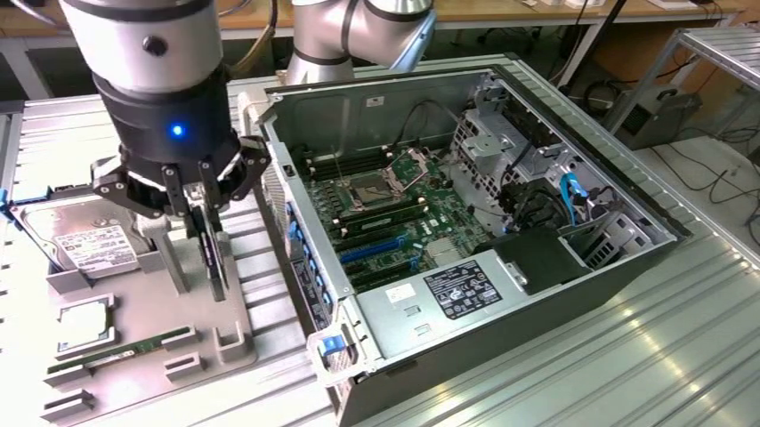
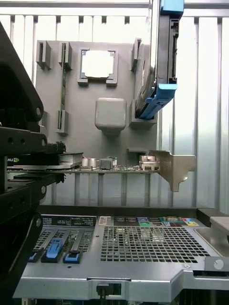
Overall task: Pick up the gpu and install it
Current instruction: 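Pick up the gpu and move the gpu toward the slot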
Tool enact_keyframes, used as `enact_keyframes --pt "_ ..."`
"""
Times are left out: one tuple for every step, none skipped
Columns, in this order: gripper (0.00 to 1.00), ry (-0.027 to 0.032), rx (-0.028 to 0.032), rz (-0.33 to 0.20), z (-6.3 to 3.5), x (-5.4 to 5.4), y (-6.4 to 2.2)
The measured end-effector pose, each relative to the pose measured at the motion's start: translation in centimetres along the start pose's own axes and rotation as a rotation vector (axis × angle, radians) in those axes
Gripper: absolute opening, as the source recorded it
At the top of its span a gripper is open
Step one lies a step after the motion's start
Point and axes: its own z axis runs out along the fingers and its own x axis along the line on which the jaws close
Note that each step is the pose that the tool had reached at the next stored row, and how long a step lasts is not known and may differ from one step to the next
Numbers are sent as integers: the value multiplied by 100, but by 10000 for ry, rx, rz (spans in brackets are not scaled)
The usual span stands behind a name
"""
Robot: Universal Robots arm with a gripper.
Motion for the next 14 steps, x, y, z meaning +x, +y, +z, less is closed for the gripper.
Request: enact_keyframes --pt "26 27 -3 1 -58 -14 1" --pt "26 50 -4 1 -107 -25 1" --pt "26 77 -5 1 -167 -41 0" --pt "26 95 -7 2 -210 -53 -1" --pt "26 113 -8 2 -256 -66 -3" --pt "26 135 -9 4 -319 -86 -7" --pt "26 149 -9 5 -373 -105 -13" --pt "26 162 -11 7 -431 -127 -21" --pt "26 171 -12 7 -477 -146 -30" --pt "26 182 -12 7 -529 -169 -41" --pt "26 196 -16 7 -604 -205 -57" --pt "26 211 -18 8 -676 -239 -74" --pt "26 221 -21 10 -724 -263 -84" --pt "26 232 -23 10 -777 -290 -96"
